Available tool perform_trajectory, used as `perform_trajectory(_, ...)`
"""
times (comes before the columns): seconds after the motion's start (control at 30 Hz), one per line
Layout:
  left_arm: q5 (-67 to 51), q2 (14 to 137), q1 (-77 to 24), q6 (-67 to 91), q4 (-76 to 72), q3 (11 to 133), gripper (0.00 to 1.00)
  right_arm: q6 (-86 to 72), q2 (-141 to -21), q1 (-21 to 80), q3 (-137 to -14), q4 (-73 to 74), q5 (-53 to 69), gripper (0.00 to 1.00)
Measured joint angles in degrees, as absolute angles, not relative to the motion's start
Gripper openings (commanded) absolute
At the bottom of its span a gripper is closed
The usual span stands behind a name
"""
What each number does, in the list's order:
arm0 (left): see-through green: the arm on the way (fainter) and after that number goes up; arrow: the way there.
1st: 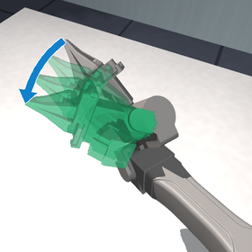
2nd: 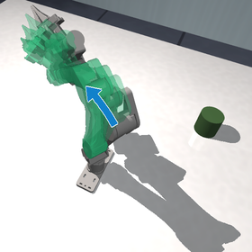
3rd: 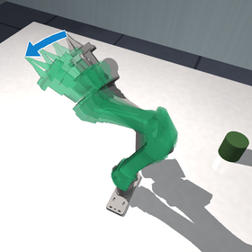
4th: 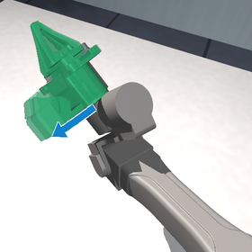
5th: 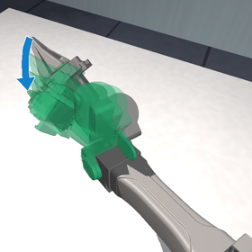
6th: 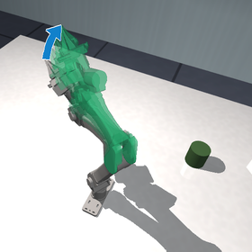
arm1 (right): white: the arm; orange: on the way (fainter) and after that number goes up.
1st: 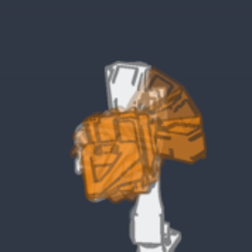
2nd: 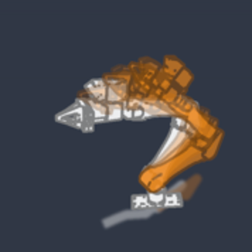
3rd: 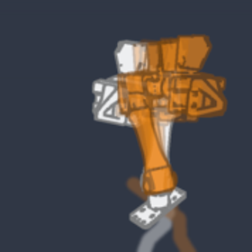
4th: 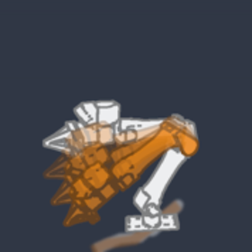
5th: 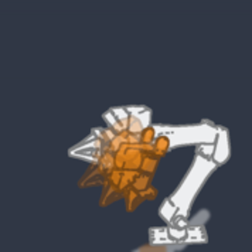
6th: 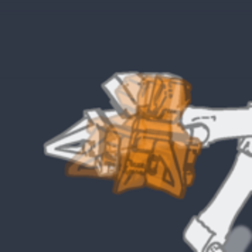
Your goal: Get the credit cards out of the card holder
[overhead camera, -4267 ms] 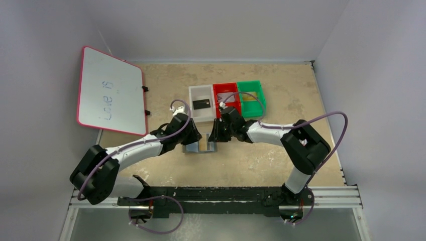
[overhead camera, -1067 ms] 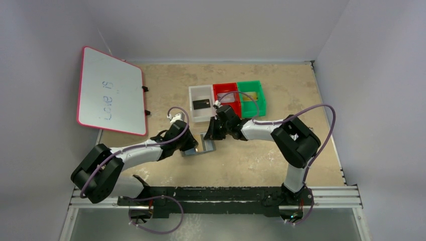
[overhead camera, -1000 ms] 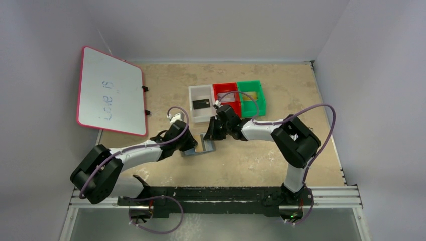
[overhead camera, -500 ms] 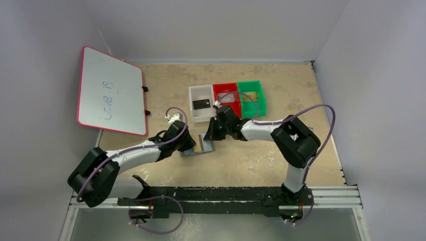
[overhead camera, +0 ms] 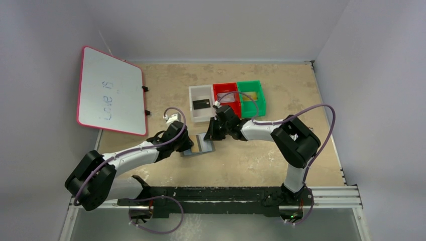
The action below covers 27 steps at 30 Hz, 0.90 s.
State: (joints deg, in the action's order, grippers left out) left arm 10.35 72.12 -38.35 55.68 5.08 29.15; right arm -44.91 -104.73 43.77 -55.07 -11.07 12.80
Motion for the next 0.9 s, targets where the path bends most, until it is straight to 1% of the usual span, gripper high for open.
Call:
perform_trajectory(0.33, 10.17, 71.88, -38.35, 54.87, 5.1, 29.15, 0.0, -41.28, -104.57, 43.94, -56.73, -8.82, 11.94, 0.11)
perform_trajectory(0.6, 9.52, 72.44, -38.35, 54.87, 3.92, 29.15, 0.0, -39.44, -104.03, 45.54, -58.3, -8.78, 13.93, 0.13)
perform_trajectory(0.77, 9.21, 72.86, -38.35, 54.89, 3.46, 29.15, 0.0, -39.42, -104.49, 46.28, -58.72, -9.08, 14.94, 0.11)
perform_trajectory(0.9, 9.21, 72.84, -38.35, 54.92, 3.33, 29.02, 0.05, -40.03, -105.71, 46.39, -58.7, -7.4, 12.88, 0.1)
